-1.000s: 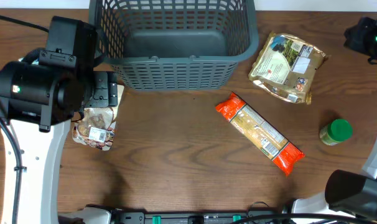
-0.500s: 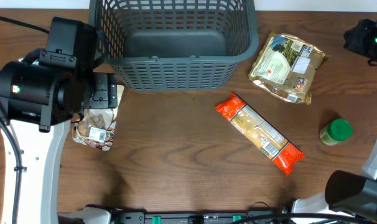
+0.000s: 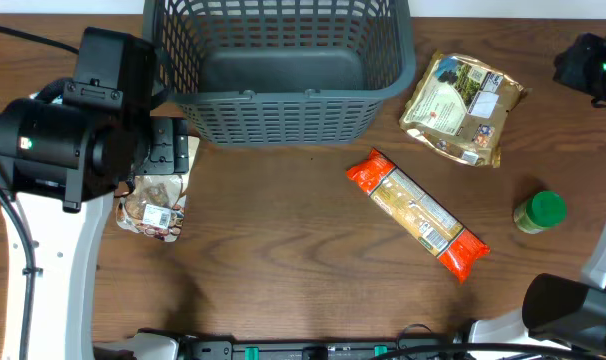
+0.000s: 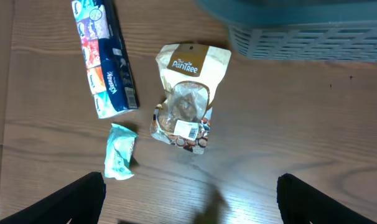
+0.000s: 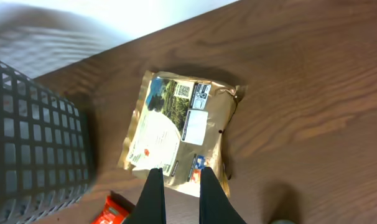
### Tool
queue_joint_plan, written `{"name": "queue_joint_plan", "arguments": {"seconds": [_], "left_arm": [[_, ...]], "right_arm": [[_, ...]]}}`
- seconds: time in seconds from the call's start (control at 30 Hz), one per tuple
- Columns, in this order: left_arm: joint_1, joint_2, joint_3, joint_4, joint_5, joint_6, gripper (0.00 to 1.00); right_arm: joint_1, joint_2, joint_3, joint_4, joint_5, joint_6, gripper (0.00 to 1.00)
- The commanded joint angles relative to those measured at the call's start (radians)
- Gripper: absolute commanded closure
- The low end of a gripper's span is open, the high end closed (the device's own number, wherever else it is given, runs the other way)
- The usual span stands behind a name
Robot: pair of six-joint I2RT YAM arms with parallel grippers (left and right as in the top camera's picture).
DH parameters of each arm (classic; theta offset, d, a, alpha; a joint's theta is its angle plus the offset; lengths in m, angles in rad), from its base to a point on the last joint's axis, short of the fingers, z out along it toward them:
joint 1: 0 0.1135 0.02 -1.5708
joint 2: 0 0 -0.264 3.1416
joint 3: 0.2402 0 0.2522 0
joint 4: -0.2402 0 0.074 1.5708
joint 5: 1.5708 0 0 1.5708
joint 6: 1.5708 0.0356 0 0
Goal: Pack container
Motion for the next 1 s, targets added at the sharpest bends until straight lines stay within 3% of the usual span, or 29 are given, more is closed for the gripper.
{"name": "queue_joint_plan", "arguments": {"seconds": [0.0,0.53,0.57,0.6,0.63,0.67,0.73,0.87,0.97], "left_arm": [[0.005,-0.005,0.003,-0.008,-0.011,-0.001,0.12],[0.005,-0.005,0.003,-0.008,-0.011,-0.001,0.12],[0.005,-0.005,0.003,-0.009,-0.011,-0.001,0.12],[0.005,-0.005,0.003,-0.009,-0.011,-0.001,0.12],[0.005,-0.005,0.003,-0.009,-0.011,-0.001,0.12],[0.005,-0.005,0.003,-0.009,-0.011,-0.001,0.12],[0.005,-0.005,0.003,-0.009,-0.011,-0.001,0.12],[0.005,-0.005,0.003,-0.008,-0.011,-0.001,0.12],[0.005,-0.005,0.003,-0.008,-0.011,-0.001,0.12]], "right_arm": [[0.002,0.0,-0.003,0.002,0.021,0.0,0.99],[0.003,0.0,-0.003,-0.005,0.028,0.003,0.99],[0.002,0.0,-0.003,-0.012,0.028,0.003,0.71],[0.002,0.0,-0.003,-0.02,0.028,0.002,0.31],[0.002,0.0,-0.003,-0.027,0.028,0.002,0.07],[0.002,0.0,-0.003,-0.037,0.028,0.003,0.01],[0.002,0.002,-0.003,-0.052,0.028,0.008,0.01],[0.003,0.023,-0.003,-0.103,0.077,0.172,0.01],[0.011,0.074,-0.003,-0.109,0.097,0.172,0.01]]}}
